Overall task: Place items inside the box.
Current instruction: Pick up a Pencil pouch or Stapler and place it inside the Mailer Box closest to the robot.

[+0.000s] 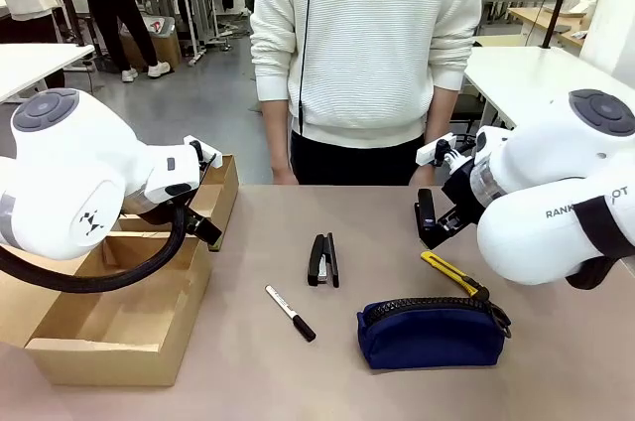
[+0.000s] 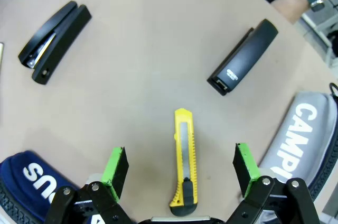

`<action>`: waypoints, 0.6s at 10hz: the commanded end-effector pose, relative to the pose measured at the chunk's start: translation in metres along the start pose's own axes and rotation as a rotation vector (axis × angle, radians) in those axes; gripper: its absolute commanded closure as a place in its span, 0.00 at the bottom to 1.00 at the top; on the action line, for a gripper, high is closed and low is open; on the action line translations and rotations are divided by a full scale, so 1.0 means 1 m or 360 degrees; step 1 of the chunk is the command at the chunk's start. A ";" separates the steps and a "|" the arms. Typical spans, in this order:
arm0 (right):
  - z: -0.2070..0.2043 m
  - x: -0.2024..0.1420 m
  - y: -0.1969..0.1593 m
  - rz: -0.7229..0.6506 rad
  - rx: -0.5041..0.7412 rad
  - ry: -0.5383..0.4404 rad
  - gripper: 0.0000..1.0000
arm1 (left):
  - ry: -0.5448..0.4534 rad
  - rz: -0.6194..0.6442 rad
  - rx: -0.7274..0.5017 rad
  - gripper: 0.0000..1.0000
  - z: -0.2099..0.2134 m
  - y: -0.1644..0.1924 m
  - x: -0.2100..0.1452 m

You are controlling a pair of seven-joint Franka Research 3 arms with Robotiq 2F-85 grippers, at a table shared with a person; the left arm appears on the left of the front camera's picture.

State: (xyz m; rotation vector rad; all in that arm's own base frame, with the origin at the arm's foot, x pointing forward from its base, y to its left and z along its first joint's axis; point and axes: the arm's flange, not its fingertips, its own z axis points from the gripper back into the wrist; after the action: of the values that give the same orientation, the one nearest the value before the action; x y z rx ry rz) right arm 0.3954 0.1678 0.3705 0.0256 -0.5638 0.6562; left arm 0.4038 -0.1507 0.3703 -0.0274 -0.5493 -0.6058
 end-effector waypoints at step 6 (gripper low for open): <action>-0.001 -0.001 0.002 0.0018 0.0000 0.0026 0.00 | 0.0000 0.0000 0.0000 0.00 0.000 0.000 0.000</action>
State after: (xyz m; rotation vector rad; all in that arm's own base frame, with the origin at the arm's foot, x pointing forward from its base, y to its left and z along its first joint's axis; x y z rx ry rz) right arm 0.3959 0.1639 0.3669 0.0032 -0.5390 0.6614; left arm 0.4038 -0.1507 0.3703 -0.0274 -0.5493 -0.6058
